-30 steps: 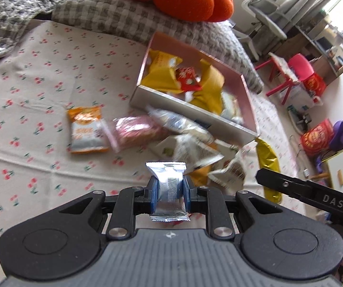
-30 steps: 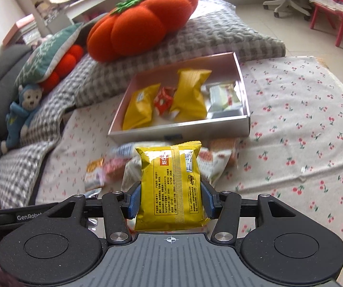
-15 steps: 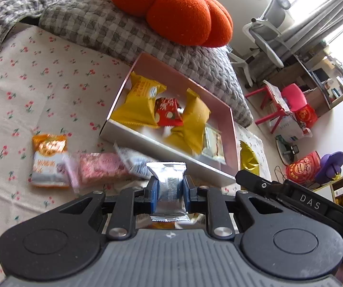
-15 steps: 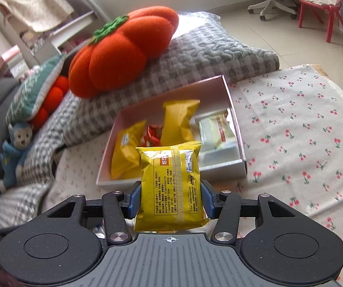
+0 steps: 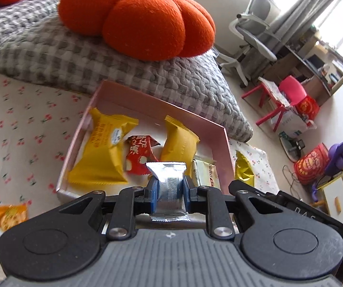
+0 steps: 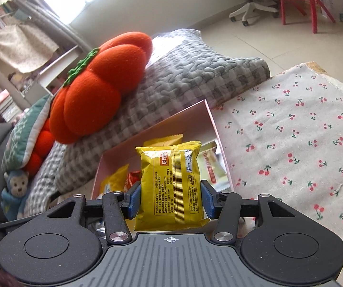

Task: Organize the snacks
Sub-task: 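Carry silver pack into pink box with left tool while right tool carries yellow pack in, both open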

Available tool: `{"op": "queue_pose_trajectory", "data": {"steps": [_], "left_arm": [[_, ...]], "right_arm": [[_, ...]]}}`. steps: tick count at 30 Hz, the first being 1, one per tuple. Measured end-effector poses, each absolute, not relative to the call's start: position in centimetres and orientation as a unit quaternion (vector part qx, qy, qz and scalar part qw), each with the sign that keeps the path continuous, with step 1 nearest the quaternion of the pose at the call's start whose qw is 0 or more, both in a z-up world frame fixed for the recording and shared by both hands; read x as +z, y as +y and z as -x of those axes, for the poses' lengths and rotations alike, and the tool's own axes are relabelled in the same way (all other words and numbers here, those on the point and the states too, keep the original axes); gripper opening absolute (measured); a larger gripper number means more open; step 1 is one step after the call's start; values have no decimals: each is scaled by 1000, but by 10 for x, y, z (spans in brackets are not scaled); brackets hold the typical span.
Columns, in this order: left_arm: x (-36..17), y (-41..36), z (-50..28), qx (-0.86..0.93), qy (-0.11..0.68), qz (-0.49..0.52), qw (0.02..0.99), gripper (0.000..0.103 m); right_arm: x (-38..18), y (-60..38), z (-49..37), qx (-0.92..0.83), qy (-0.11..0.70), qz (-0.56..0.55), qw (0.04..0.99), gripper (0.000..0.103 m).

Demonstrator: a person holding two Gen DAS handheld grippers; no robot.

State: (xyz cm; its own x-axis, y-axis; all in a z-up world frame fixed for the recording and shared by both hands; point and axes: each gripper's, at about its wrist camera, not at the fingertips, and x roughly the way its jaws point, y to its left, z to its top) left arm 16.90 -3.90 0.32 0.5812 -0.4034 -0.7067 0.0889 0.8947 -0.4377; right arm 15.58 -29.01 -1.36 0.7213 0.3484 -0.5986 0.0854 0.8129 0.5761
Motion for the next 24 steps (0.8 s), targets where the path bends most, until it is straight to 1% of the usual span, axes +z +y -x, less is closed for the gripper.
{"op": "queue_pose_trajectory", "data": {"steps": [8, 16, 17, 19, 20, 21, 24], "left_arm": [[-19, -51, -189, -120, 491, 155, 849, 19], [-27, -52, -188, -116, 498, 147, 847, 20], [-26, -51, -188, -115, 497, 146, 847, 20], [-24, -51, -186, -110, 495, 141, 850, 30], [-24, -51, -185, -113, 493, 139, 851, 42], [-23, -50, -185, -117, 492, 139, 851, 48], [-22, -51, -182, -119, 490, 135, 853, 51]], "right_arm": [[-29, -294, -163, 61, 364, -301, 880, 50], [-35, -289, -166, 64, 369, -298, 878, 51], [-34, -288, -165, 65, 368, -296, 879, 53], [-31, -286, -164, 64, 365, -290, 882, 55], [-29, -286, -164, 63, 365, -289, 883, 64], [-27, -286, -163, 63, 363, -289, 884, 71], [-21, -285, -160, 67, 358, -284, 887, 72]]}}
